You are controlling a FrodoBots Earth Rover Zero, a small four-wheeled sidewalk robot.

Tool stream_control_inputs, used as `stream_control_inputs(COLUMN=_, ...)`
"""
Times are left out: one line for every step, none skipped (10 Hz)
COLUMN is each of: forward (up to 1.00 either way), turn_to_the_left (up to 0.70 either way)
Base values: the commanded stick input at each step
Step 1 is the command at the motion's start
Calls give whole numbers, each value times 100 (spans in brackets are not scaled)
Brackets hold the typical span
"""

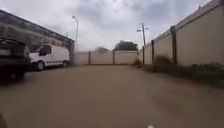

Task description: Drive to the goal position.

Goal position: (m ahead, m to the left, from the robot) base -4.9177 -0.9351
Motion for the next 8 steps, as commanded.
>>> stream_control_inputs(forward=100, turn_to_the_left=0)
stream_control_inputs(forward=100, turn_to_the_left=0)
stream_control_inputs(forward=100, turn_to_the_left=0)
stream_control_inputs(forward=37, turn_to_the_left=-28)
stream_control_inputs(forward=0, turn_to_the_left=-45)
stream_control_inputs(forward=0, turn_to_the_left=-45)
stream_control_inputs(forward=0, turn_to_the_left=-45)
stream_control_inputs(forward=0, turn_to_the_left=-45)
